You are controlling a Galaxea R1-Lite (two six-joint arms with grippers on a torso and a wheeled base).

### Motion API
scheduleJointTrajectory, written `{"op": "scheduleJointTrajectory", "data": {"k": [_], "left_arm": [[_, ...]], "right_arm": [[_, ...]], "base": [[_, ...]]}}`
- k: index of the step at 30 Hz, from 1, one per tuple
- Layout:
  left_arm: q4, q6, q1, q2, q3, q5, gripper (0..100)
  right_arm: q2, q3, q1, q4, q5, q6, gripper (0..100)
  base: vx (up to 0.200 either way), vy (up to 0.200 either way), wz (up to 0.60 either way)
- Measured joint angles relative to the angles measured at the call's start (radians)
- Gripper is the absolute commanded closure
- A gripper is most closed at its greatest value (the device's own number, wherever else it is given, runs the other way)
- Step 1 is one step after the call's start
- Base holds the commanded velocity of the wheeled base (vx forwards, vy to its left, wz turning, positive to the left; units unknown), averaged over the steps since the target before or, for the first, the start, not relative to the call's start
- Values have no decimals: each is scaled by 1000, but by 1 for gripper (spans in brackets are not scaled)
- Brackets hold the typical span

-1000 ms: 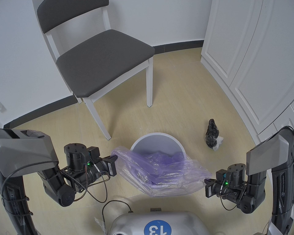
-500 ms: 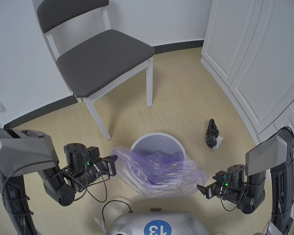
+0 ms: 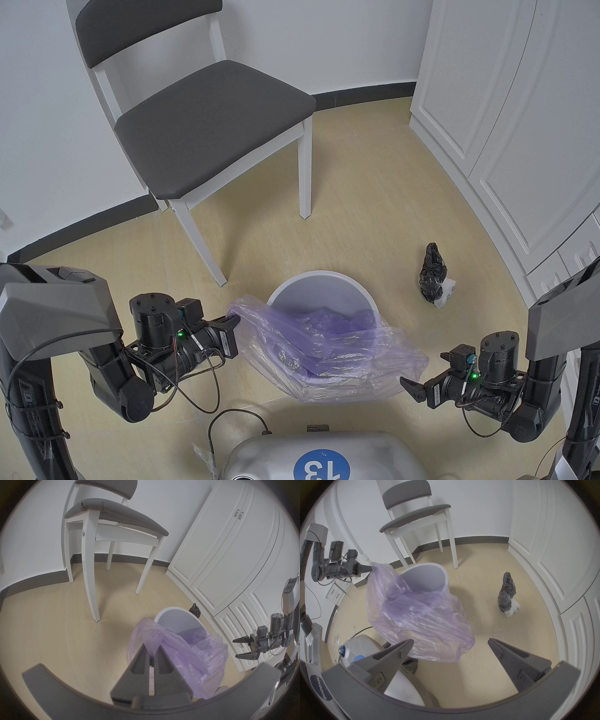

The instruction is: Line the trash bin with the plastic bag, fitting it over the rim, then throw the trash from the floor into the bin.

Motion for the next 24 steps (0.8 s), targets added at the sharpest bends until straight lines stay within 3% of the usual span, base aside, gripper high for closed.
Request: {"op": "scheduleJointTrajectory", "data": {"k": [6, 24], "left_arm": [[0, 0, 0, 1, 1, 1, 100], [-15, 3, -6, -4, 12, 2, 100]], "right_arm": [[-67, 9, 18, 9, -1, -5, 0], [-281, -96, 65, 362, -13, -11, 0]], "base": [[0, 0, 0], [0, 0, 0]]}}
